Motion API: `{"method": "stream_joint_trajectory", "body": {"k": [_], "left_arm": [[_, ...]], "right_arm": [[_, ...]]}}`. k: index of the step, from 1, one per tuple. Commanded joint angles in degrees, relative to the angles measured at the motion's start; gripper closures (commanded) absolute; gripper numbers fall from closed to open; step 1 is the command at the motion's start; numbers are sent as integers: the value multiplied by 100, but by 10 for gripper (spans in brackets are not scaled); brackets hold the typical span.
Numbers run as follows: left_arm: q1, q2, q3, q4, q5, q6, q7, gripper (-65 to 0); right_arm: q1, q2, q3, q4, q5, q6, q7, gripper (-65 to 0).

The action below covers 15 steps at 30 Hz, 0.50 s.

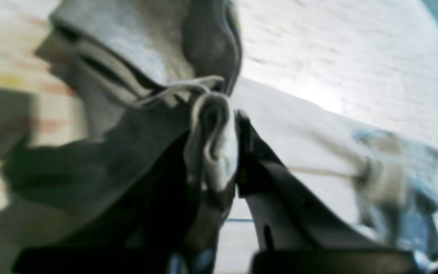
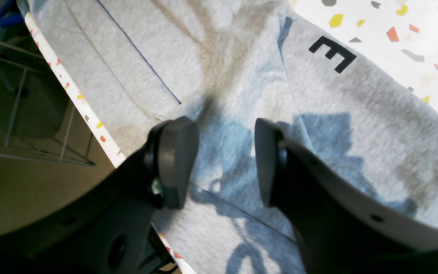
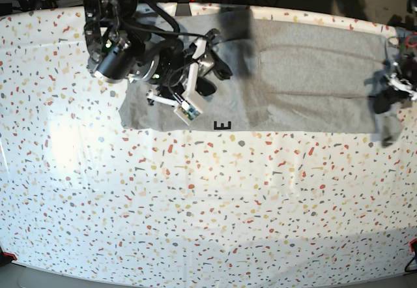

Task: Fold the T-shirt properly
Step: 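Grasp the strip end with the left gripper and fold it toward the middle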

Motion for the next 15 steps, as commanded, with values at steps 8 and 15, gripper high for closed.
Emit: {"method": "stream_joint_trajectory", "body": {"k": [8, 15], "left_arm": [[225, 1478, -39, 1132, -127, -129, 9, 0], [186, 2312, 83, 1274, 284, -341, 721, 0]], "right_arm": [[55, 2, 417, 90, 116, 47, 223, -286], [55, 2, 452, 90, 114, 47, 219, -286]]}}
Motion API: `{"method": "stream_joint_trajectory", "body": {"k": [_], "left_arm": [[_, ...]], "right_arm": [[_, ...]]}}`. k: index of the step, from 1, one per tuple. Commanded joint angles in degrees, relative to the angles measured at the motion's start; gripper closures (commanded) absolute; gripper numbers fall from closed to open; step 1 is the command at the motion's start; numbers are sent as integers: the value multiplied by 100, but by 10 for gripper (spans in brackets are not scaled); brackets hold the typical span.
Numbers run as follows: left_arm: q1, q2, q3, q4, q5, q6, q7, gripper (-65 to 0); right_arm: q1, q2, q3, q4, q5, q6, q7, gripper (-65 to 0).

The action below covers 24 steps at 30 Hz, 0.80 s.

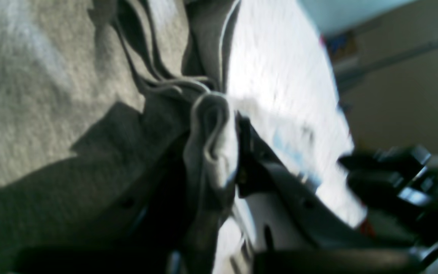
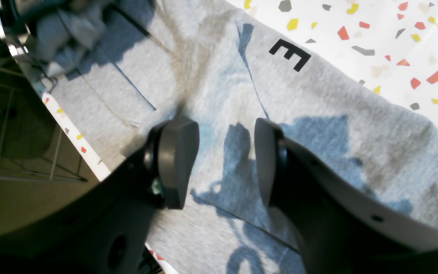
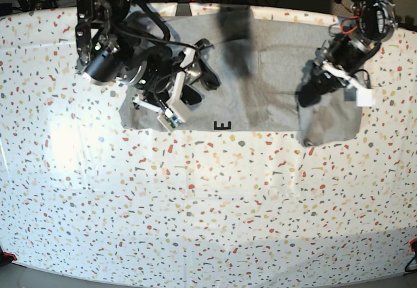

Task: Fold the T-shirt properly
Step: 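Grasp the strip end with the left gripper and fold it toward the middle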

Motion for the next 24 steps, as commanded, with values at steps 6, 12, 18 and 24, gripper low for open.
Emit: {"method": "stream_joint_trajectory", "body": {"k": [6, 12, 18, 24], "left_arm": [[-35, 24, 184, 107, 227, -72, -85, 0], [-35, 24, 422, 107, 33, -70, 212, -28], [-81, 22, 782, 107, -824, -70, 693, -324], [-313, 20, 817, 107, -1303, -70, 922, -324]], "right_arm": [[50, 2, 7, 90, 118, 47, 114, -286], [50, 2, 7, 90, 118, 47, 114, -286], [50, 2, 7, 90, 118, 47, 111, -286], [50, 2, 7, 90, 116, 47, 107, -286]]}}
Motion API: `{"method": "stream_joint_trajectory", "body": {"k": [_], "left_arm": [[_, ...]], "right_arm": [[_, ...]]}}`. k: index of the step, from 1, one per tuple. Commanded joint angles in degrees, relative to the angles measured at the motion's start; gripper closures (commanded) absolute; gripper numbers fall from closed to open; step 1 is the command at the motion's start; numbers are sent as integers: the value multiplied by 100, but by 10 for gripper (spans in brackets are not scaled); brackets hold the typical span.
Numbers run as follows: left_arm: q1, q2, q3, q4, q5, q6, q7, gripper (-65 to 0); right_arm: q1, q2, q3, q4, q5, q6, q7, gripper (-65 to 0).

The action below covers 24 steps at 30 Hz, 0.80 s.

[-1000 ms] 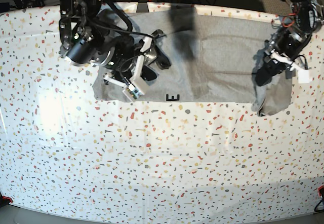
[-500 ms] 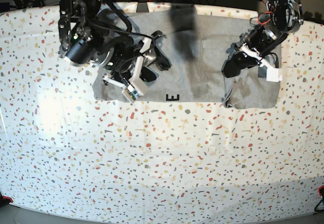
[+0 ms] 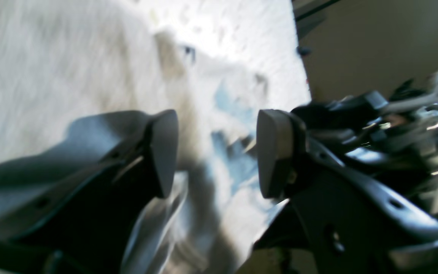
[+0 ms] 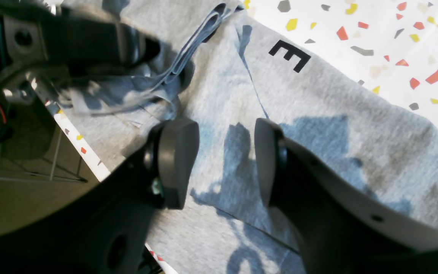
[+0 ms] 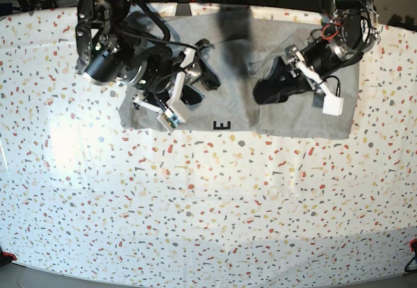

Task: Fold the T-shirt properly
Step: 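Grasp the strip end with the left gripper and fold it toward the middle, then release both grippers and lift them off the folded shirt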

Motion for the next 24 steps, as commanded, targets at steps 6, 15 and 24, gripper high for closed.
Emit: {"method": "stream_joint_trajectory", "body": {"k": [6, 15, 24], "left_arm": [[-356, -35, -22, 160, -1163, -66, 962, -324], [-535, -942, -22, 208, -328, -78, 511, -324], [-498, -1858, -22, 208, 1436, -78, -1051, -324]], "right_arm": [[50, 37, 9, 90, 111, 47, 107, -286], [52, 529, 435, 90, 481, -101, -293, -286], [-170, 1062, 1797, 90, 1462, -98, -1084, -286]]}}
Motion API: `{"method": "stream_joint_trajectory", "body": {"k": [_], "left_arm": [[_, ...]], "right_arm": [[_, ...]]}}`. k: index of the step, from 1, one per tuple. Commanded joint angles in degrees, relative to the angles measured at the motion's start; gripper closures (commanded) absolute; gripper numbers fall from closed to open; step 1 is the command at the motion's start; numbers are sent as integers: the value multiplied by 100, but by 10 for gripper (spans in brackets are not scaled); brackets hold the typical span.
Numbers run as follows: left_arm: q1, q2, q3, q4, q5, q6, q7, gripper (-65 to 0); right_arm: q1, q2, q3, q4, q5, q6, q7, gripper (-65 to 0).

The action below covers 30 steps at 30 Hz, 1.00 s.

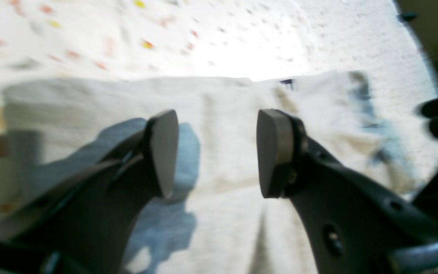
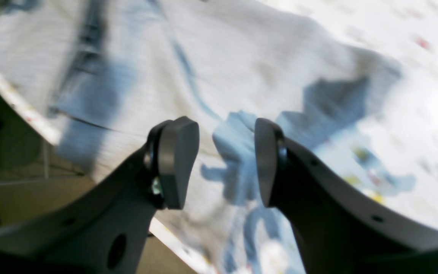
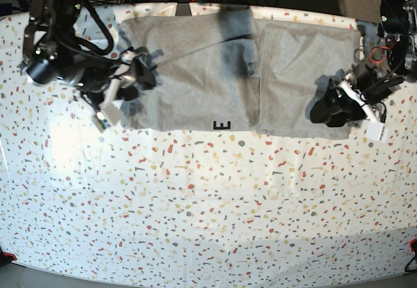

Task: Fold the T-shirt properly
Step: 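Release both grippers and lift them off the folded shirt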

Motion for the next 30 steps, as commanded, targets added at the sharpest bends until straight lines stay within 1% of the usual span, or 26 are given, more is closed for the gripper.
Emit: {"method": "stream_joint_trajectory", "body": {"k": [1, 2, 4, 6, 8, 12, 17, 22, 26, 30], "left_arm": [[-59, -138, -11, 111, 66, -60, -197, -324], [-59, -195, -11, 111, 251, -60, -291, -324], [-59, -278, -11, 111, 533, 136, -525, -324], [-59, -330, -11, 111, 658, 258, -691, -324], [-59, -334, -11, 111, 686, 273, -721, -324], [-59, -334, -11, 111, 684, 273, -693, -324], [-59, -334, -11, 111, 684, 273, -695, -324], [-59, -334, -11, 111, 684, 273, -695, -324], [-59, -332, -11, 111, 684, 273, -695, -324], [-59, -334, -11, 111, 686, 273, -691, -324]], "right_arm": [[-28, 136, 177, 90, 179, 13, 39, -286], [-107, 212, 323, 90, 271, 13, 39, -286], [-243, 361, 588, 87, 407, 15, 37, -286], [-341, 501, 774, 83, 503, 15, 17, -286], [-404, 579, 863, 37, 527, 13, 17, -286], [-376, 605, 850, -538, 656, 17, 37, -286], [-129, 605, 850, -1532, 960, 159, 63, -286], [92, 603, 761, -2079, 970, 159, -15, -286], [105, 603, 431, -2253, 970, 159, -9, -286], [105, 603, -13, -2433, 968, 159, 278, -286]]}}
